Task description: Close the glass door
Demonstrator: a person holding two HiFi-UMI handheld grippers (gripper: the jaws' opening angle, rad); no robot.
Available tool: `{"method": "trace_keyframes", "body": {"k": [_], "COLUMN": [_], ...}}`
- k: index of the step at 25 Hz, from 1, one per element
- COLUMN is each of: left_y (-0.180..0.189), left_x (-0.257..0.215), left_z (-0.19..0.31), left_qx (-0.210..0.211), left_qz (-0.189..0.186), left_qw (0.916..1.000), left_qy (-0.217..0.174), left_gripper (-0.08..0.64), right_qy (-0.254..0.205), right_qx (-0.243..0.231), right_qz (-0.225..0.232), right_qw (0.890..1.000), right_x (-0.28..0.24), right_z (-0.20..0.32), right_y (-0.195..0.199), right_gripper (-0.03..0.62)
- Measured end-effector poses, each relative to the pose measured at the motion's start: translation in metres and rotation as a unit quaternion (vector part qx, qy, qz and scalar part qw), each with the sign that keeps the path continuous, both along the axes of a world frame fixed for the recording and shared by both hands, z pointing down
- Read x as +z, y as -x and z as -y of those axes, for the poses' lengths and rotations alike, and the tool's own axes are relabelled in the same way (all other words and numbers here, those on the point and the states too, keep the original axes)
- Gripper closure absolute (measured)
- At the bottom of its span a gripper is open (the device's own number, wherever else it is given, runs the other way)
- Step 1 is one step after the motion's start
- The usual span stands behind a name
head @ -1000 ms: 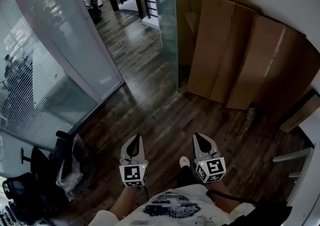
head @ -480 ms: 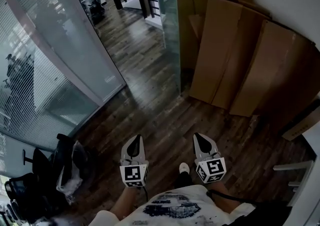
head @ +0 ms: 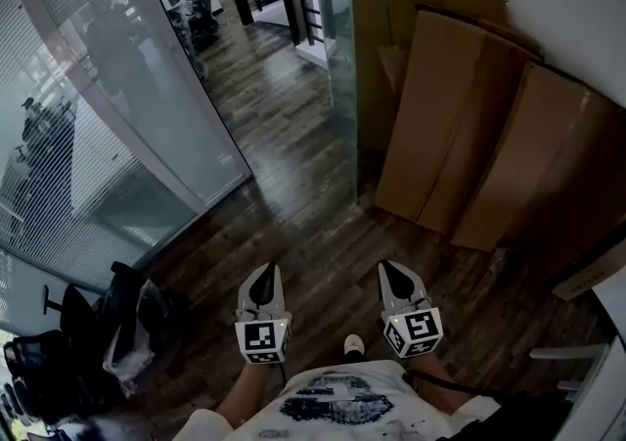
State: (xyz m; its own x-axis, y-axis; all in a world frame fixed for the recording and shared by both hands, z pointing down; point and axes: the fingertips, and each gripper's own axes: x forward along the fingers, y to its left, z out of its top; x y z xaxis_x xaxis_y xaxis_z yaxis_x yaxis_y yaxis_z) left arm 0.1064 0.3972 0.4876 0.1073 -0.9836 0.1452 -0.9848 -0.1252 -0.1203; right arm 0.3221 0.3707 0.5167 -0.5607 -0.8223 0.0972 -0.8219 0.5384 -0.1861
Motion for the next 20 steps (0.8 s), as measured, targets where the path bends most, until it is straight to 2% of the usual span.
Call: {"method": "trace_keyframes", "body": {"k": [11, 20], "left_y": [0.008, 0.011], "left_x": [-0.002, 0.008], "left_z": [0.020, 0.068], "left_qx": [-0.026, -0.014], "left_qz": [-0.002, -0.014], "left_qw": [0.9996, 0.9998], "left_qy": [-0.007, -0.003], "left_gripper": [0.557, 0.558], "right_qy": [-0.002, 0.002], "right_qx": [-0.020, -0.015], "right_qz": [0.001, -0.007], "right_qw": [1.000, 1.000], "right_x": [-0.002, 0.005], "right_z": [0.034, 0.078], "right_y": [0.007, 0.014], "right_gripper": [0.584, 0.584]}}
